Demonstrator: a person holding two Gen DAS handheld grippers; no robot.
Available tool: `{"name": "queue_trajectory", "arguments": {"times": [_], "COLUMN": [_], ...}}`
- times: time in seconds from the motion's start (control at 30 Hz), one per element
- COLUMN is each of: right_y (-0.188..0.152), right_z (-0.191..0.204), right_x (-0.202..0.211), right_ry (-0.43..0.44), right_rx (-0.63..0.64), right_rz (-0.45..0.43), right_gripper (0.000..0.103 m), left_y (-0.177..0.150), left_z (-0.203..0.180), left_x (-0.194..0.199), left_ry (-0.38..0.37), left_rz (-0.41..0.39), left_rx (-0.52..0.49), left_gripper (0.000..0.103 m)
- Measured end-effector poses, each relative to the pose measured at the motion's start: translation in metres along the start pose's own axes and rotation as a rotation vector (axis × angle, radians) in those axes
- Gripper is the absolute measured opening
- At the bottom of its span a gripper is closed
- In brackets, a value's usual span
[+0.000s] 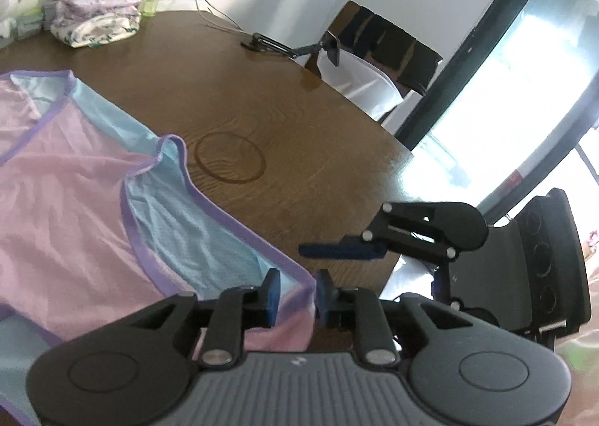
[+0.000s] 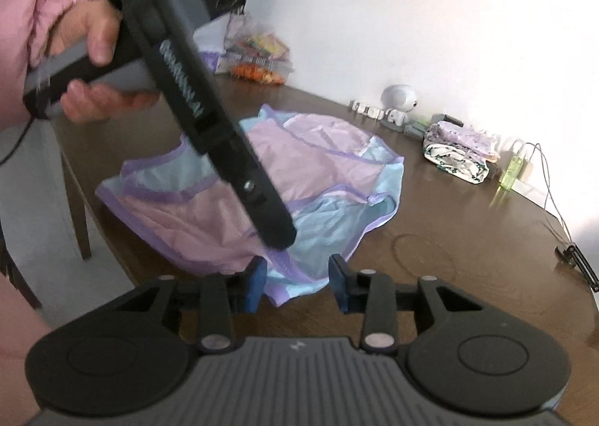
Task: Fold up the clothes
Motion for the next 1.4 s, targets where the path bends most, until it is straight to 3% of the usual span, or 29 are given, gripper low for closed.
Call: {"name": "queue_trajectory", "arguments": {"times": [0.13, 0.2, 0.23, 0.33, 0.43, 0.57, 0.6, 0.83, 1.2, 1.27, 1.33, 1.4], "right_y": [-0.002, -0.004, -0.005, -0.005, -0.004, -0.005, -0.006, -0.009, 0.008, 0.011, 0.012, 0.011], "right_z": [0.009, 0.009, 0.009, 0.008, 0.01, 0.012, 0.012, 0.017, 0.042, 0.046, 0.049, 0.05], "right_x": [-0.002, -0.001, 0.001, 0.004, 0.007, 0.008, 0.009, 0.005, -0.025, -0.031, -0.035, -0.036], "right_ry": [0.017, 0.011, 0.005, -0.013, -0.022, -0.014, -0.016, -0.02, 0.051, 0.058, 0.058, 0.036], "right_rx": [0.04, 0.046, 0.043, 0.031, 0.032, 0.036, 0.036, 0.086, 0.389, 0.424, 0.434, 0.417], "right_rz": [0.028, 0.04, 0.042, 0.043, 0.032, 0.039, 0.039, 0.061, 0.117, 0.128, 0.153, 0.164], "right_gripper": [0.036, 0.036, 0.036, 0.036, 0.037, 0.038, 0.038, 0.036, 0.034, 0.029, 0.014, 0.008], "left_y": [-0.002, -0.004, -0.005, -0.008, -0.014, -0.019, -0.02, -0.015, -0.007, -0.006, -0.005, -0.006], "left_z": [-0.002, -0.006, -0.009, -0.019, -0.024, -0.023, -0.02, 0.0, 0.016, 0.017, 0.017, 0.018], "left_x": [0.005, 0.007, 0.005, -0.005, -0.015, -0.023, -0.022, -0.002, 0.004, 0.005, 0.005, 0.007], "left_ry": [0.003, -0.009, -0.008, 0.004, 0.013, 0.045, 0.064, 0.086, 0.076, 0.067, 0.062, 0.058], "left_rz": [-0.025, -0.03, -0.023, 0.009, 0.058, 0.081, 0.072, -0.027, -0.097, -0.106, -0.112, -0.121], "left_rx": [-0.02, -0.044, -0.067, -0.145, -0.188, -0.183, -0.171, -0.062, 0.041, 0.047, 0.051, 0.061], "left_gripper": [0.02, 0.041, 0.046, 0.049, 0.037, 0.008, 0.006, 0.004, 0.004, 0.005, 0.005, 0.005]}}
Point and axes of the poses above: each gripper's, at about its wrist camera, not at the fingertips, and x roughly against the way its jaws point, z to its left, y to its top, the point moved 1 cm from there along -x, roughly the way its jaws point, and after that the axes turned 12 degrees about -z, right-handed, at the moved point
